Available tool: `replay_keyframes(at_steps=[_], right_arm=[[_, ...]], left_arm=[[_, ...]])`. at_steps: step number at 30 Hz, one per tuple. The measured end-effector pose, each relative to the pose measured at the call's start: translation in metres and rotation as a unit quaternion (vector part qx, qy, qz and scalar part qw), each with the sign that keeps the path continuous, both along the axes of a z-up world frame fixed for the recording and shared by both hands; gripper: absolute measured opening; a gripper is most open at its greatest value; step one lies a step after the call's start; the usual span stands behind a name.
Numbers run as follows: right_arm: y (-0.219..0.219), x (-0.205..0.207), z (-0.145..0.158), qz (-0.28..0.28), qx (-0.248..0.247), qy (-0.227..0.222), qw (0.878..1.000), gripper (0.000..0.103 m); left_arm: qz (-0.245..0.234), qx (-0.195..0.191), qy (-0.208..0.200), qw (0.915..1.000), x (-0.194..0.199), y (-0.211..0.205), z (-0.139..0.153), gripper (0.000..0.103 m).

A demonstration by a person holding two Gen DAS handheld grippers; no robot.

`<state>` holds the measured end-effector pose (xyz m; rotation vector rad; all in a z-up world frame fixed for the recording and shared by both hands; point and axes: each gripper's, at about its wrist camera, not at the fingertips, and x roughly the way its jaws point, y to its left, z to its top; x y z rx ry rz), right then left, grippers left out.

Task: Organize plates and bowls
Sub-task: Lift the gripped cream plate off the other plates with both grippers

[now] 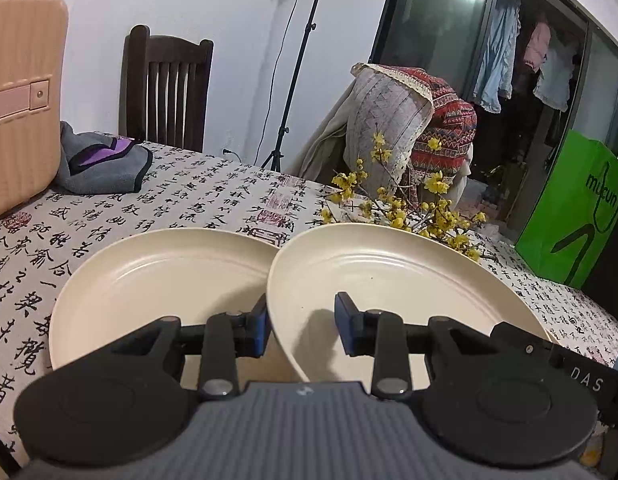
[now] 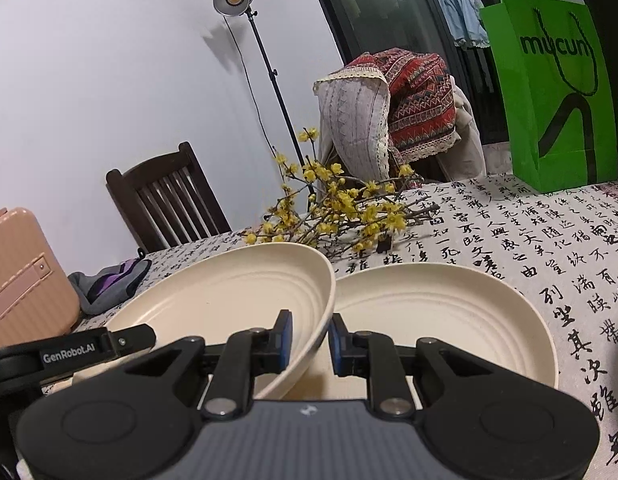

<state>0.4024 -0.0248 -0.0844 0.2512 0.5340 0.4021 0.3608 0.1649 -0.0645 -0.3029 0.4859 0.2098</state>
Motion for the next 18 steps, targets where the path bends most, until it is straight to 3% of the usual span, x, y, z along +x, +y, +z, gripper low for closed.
replay_keyframes(at_steps=[18], right_arm=[[-0.0008, -0.0064, 0.0045, -0.002, -0.001, -0.019, 1.000, 0.019]], left_arm=[[0.001, -0.001, -0.013, 0.9999, -0.0046, -0.0021, 0.0049, 0.033]])
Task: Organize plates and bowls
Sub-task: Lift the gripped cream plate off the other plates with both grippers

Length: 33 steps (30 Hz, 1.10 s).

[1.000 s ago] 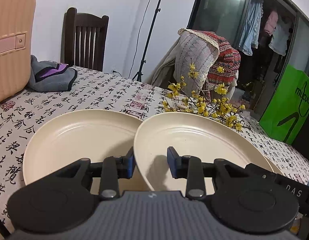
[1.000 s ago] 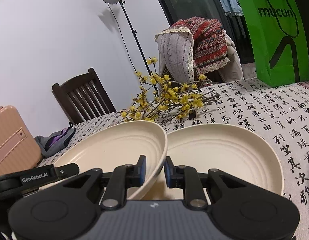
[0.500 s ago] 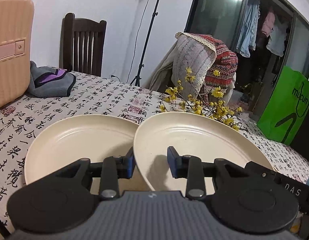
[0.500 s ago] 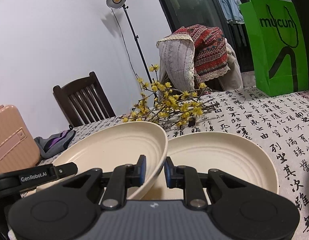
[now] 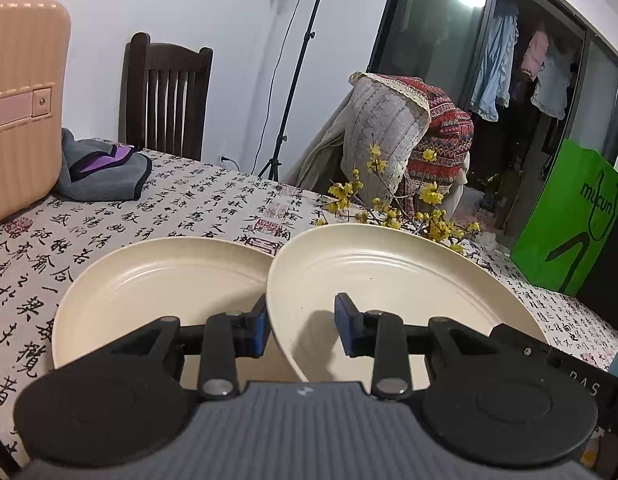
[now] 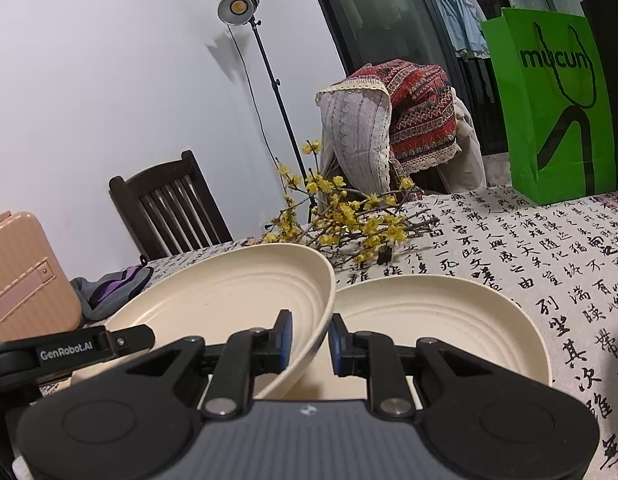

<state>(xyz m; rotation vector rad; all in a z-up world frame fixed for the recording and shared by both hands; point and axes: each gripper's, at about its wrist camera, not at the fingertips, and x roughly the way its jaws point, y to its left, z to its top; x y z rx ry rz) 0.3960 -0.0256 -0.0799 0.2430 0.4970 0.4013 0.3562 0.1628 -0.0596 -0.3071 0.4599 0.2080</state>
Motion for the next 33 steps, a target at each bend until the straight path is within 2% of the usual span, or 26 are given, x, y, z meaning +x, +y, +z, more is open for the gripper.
replay_keyframes(at_steps=[16, 21, 33], right_arm=[[0.001, -0.009, 0.010, -0.011, -0.014, -0.012, 1.000, 0.019], [-0.004, -0.016, 0.017, -0.013, -0.010, -0.019, 1.000, 0.019], [-0.015, -0.042, 0.035, -0.004, -0.010, -0.034, 0.999, 0.019]], left_arm=[[0.001, 0.007, -0.004, 1.0000, -0.011, -0.008, 0.012, 0.034], [0.001, 0.015, -0.012, 0.9998, -0.020, -0.014, 0.021, 0.034], [0.008, 0.005, -0.018, 0.9998, -0.048, -0.022, 0.038, 0.033]])
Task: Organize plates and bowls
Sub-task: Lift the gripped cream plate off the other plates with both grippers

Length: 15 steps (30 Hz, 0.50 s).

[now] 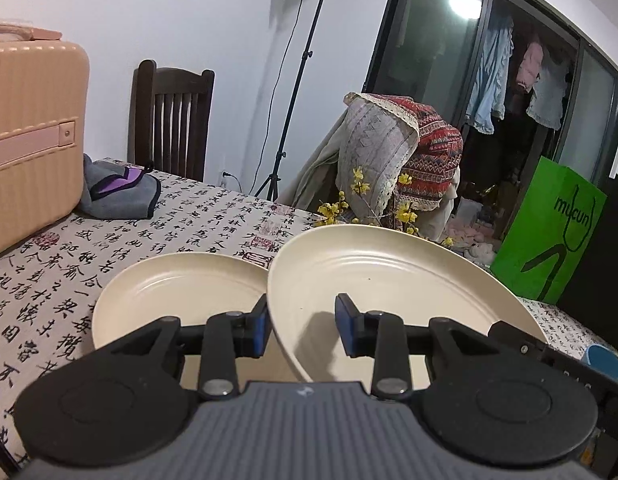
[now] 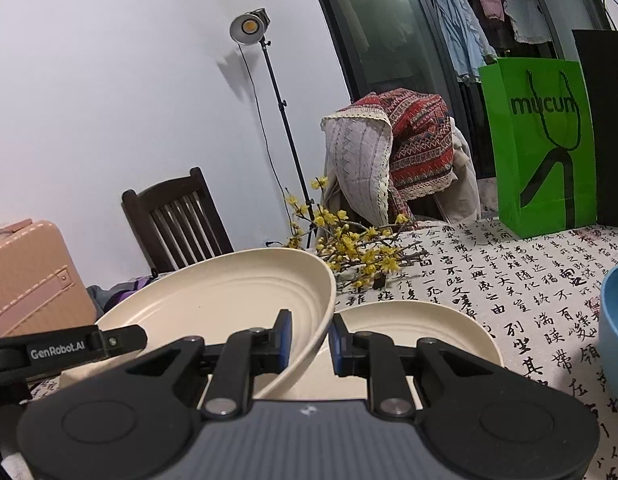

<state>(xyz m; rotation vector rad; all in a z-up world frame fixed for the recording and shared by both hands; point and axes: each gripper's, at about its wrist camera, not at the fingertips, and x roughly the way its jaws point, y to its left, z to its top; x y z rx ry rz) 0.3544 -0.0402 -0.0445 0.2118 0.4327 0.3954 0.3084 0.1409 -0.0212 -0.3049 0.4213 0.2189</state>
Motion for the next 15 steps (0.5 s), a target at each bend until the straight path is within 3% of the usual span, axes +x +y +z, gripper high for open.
replay_keyframes(at_steps=[15], right_arm=[[-0.020, -0.025, 0.011, 0.006, 0.005, -0.010, 1.000, 0.019]], left_arm=[[-0.004, 0.006, -0.007, 1.0000, -0.029, -0.021, 0.011, 0.033]])
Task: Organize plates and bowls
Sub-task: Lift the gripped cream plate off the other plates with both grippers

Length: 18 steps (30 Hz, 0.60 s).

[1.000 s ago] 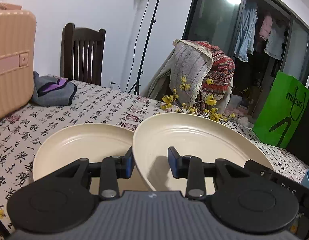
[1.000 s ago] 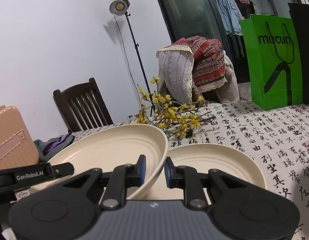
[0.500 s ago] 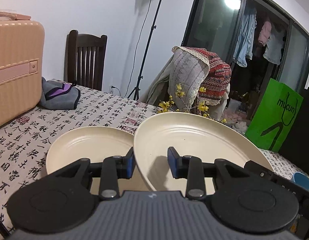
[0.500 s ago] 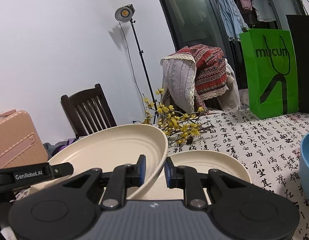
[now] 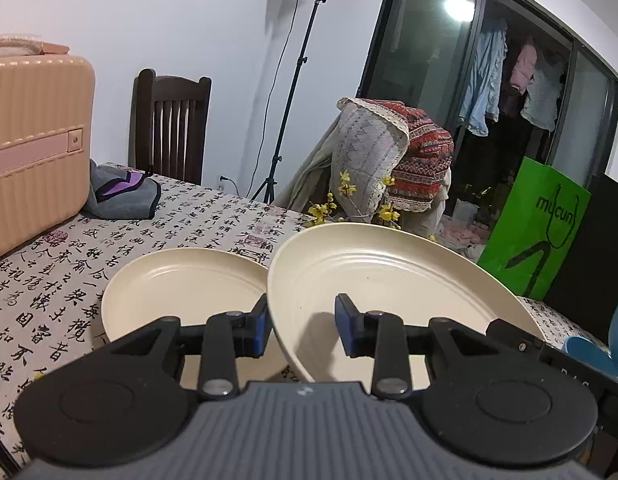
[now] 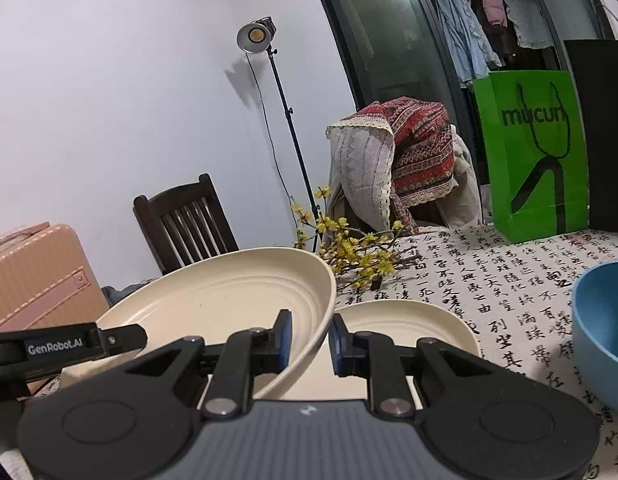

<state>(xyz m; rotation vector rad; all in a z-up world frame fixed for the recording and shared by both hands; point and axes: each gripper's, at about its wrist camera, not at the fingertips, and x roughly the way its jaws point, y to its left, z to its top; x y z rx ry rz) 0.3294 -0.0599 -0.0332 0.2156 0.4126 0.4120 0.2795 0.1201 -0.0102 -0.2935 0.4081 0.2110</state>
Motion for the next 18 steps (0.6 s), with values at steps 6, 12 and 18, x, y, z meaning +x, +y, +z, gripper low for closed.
replay_keyframes(at_steps=[6, 12, 18], right_arm=[[-0.009, -0.016, 0.006, -0.003, 0.004, -0.006, 1.000, 0.019], [-0.017, -0.031, 0.013, -0.004, 0.007, -0.013, 1.000, 0.019], [-0.026, -0.048, 0.017, -0.006, 0.009, -0.020, 1.000, 0.019]], left_arm=[[-0.003, 0.006, -0.006, 1.0000, -0.016, -0.009, 0.008, 0.033], [-0.006, 0.008, -0.012, 0.9999, -0.032, -0.017, 0.015, 0.033], [-0.011, 0.011, -0.017, 0.9997, -0.046, -0.026, 0.020, 0.033]])
